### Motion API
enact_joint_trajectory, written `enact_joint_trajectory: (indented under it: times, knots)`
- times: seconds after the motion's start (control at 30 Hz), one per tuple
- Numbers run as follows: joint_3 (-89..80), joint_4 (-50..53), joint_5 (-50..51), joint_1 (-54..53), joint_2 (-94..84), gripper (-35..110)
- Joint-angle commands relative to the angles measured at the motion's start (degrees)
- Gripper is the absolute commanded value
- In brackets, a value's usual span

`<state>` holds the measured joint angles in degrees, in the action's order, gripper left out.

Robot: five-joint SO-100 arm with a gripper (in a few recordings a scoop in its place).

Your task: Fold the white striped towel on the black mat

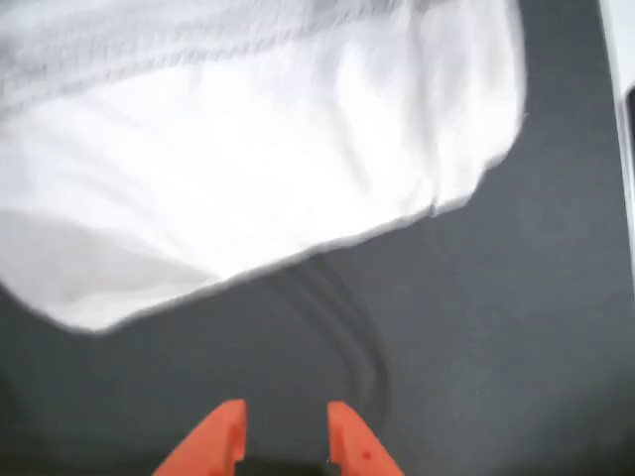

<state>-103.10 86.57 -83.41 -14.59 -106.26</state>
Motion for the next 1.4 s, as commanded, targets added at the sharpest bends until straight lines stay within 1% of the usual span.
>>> enact_joint_trajectory:
  times: [0.0, 0.1, 0.3, 0.53, 0.6, 0.7, 0.87, 1.17, 1.37]
  knots:
    - [-9.8, -2.9, -1.1, 1.3, -13.5, 9]
    - [-19.3, -6.4, -0.8, 4.6, -22.7, 8]
    - [-39.8, -17.5, -0.5, 12.2, -42.4, 7]
    - [-57.1, -22.5, -1.3, 16.4, -59.1, 3]
    - [-60.7, -22.9, -2.5, 16.4, -63.1, 0]
    - [-65.8, -22.7, -5.0, 15.8, -69.3, 0]
    - [-70.7, -22.1, -6.2, 16.0, -75.8, 0]
    - [-75.9, -21.3, -7.5, 15.6, -82.6, 0]
    - [-77.7, -17.8, -6.9, 15.5, -85.9, 0]
